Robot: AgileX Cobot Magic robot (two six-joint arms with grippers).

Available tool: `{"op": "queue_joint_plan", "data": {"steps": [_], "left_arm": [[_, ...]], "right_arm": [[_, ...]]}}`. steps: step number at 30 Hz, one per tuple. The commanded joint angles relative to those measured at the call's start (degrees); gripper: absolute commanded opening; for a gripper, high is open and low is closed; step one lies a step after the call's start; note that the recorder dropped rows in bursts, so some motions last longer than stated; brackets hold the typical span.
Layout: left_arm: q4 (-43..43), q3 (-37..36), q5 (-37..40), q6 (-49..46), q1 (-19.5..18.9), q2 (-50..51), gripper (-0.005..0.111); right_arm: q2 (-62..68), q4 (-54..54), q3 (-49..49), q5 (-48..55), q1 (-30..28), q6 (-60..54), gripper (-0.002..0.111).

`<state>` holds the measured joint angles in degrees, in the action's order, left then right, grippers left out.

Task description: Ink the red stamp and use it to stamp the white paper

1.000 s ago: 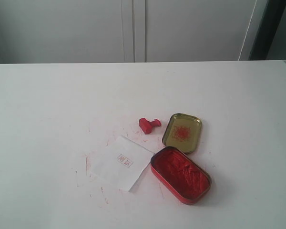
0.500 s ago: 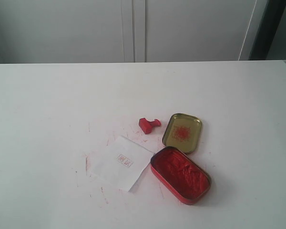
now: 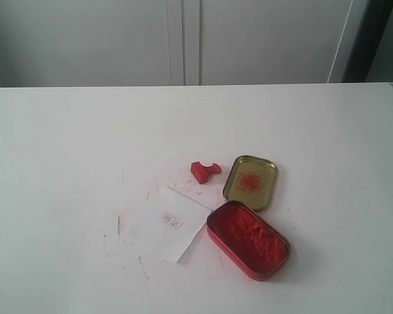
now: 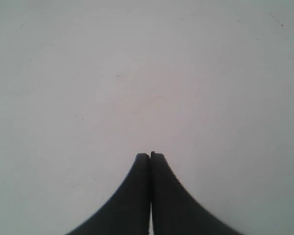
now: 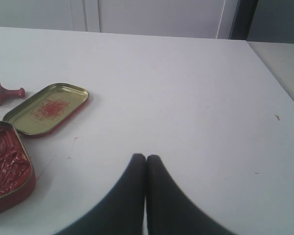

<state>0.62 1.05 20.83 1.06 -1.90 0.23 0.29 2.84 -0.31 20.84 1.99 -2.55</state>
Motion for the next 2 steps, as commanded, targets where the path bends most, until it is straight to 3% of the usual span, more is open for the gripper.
{"op": "queue_joint_plan", "data": {"steps": [1,2], "left_arm": [[-0.2,-0.4,0.0,0.2,0.5,-0.2,0.000],[-0.2,-0.4,0.0,0.2,0.5,-0.2,0.000]], "right_arm": [[-0.3,0.2,0.3,-0.8,0.2,-0.2,0.000],[-0.3,0.2,0.3,-0.8,0.2,-0.2,0.000]]}}
